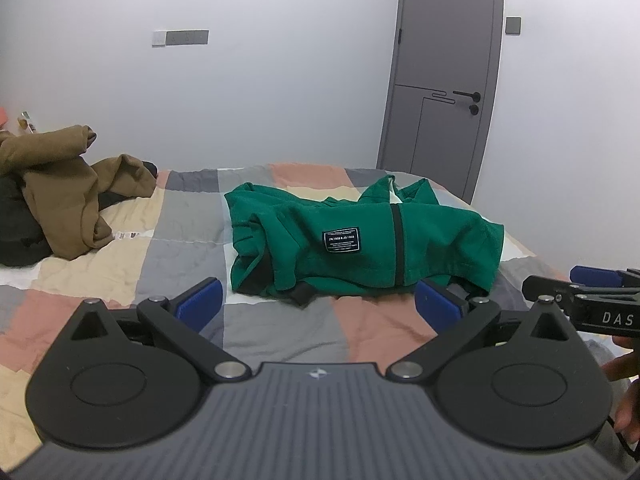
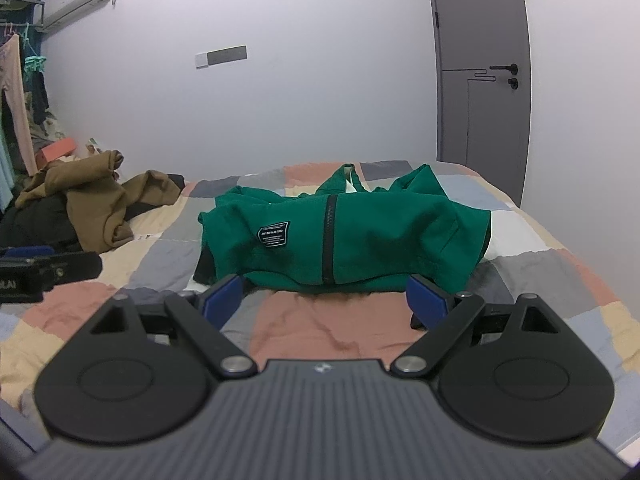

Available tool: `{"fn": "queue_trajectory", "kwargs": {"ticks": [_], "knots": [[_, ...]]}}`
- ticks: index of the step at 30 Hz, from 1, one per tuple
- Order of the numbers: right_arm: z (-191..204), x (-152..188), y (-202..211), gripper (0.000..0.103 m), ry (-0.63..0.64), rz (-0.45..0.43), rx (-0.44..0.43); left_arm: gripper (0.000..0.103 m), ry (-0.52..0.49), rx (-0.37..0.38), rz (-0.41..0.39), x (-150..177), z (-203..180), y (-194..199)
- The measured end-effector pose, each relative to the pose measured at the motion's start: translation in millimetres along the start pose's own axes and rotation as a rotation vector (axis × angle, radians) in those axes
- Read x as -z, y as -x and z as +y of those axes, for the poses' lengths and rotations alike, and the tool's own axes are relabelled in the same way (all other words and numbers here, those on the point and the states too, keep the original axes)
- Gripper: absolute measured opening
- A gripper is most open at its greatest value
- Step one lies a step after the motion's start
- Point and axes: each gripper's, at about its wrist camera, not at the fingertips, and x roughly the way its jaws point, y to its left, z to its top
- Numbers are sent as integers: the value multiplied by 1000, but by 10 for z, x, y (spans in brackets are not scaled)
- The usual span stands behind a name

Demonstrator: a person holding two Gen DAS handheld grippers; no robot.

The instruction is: Fold large clothes

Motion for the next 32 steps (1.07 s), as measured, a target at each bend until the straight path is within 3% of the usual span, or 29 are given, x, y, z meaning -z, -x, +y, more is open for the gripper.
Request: {"fn": "queue_trajectory", "kwargs": {"ticks": [32], "knots": [[0,31,26,91,-7,16,-2,103,-10,3,-18,-11,-50,116]]}}
